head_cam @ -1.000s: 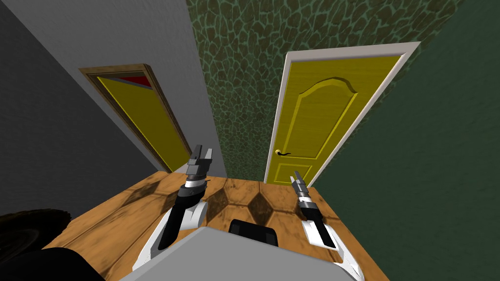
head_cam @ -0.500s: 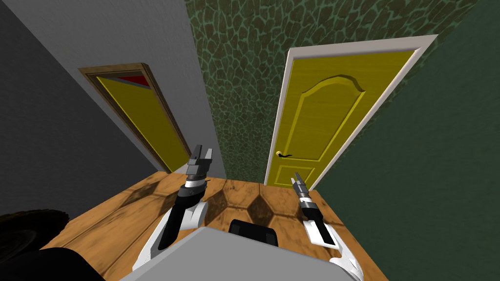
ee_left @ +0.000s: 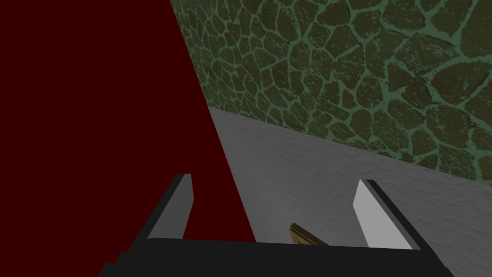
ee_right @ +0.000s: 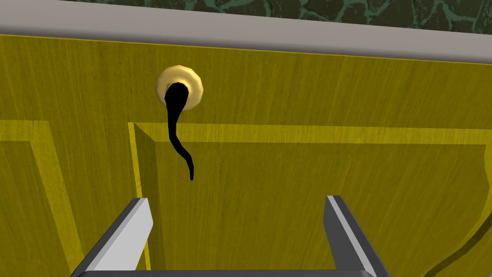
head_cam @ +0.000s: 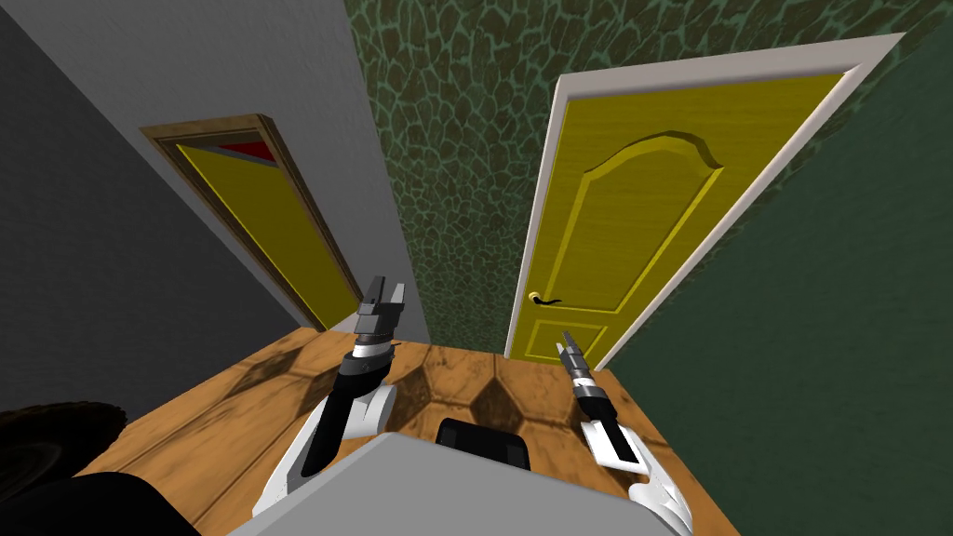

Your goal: Pull the door open

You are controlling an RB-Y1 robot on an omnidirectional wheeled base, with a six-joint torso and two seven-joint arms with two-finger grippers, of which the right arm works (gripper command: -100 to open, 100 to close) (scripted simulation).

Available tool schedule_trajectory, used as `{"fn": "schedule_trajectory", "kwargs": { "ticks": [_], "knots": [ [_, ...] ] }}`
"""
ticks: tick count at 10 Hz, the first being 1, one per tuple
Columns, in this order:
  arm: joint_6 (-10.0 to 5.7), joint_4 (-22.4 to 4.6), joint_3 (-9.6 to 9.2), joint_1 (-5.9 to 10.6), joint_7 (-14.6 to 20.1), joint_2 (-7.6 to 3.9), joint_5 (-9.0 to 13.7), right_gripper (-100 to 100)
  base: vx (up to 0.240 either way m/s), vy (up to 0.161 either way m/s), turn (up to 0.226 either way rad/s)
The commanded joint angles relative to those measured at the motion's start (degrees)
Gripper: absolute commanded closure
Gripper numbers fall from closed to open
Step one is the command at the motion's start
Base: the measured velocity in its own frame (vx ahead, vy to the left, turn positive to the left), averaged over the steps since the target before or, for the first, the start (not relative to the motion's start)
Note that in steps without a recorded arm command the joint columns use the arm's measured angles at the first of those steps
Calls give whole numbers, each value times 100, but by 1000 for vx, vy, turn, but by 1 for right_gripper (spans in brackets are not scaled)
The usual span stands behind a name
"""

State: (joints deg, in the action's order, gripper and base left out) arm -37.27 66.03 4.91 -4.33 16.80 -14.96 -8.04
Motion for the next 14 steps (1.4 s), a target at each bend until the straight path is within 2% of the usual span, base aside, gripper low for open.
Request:
{"fn": "schedule_trajectory", "kwargs": {
  "ticks": [1,6,14],
  "knots": [
    [-66,-188,15,67,2,-10,-9,-100,64,-14,9],
    [-250,-1003,97,400,114,-166,-66,-100,84,-16,23],
    [-489,-2066,204,834,259,-368,-140,-100,98,-19,21]
  ]
}}
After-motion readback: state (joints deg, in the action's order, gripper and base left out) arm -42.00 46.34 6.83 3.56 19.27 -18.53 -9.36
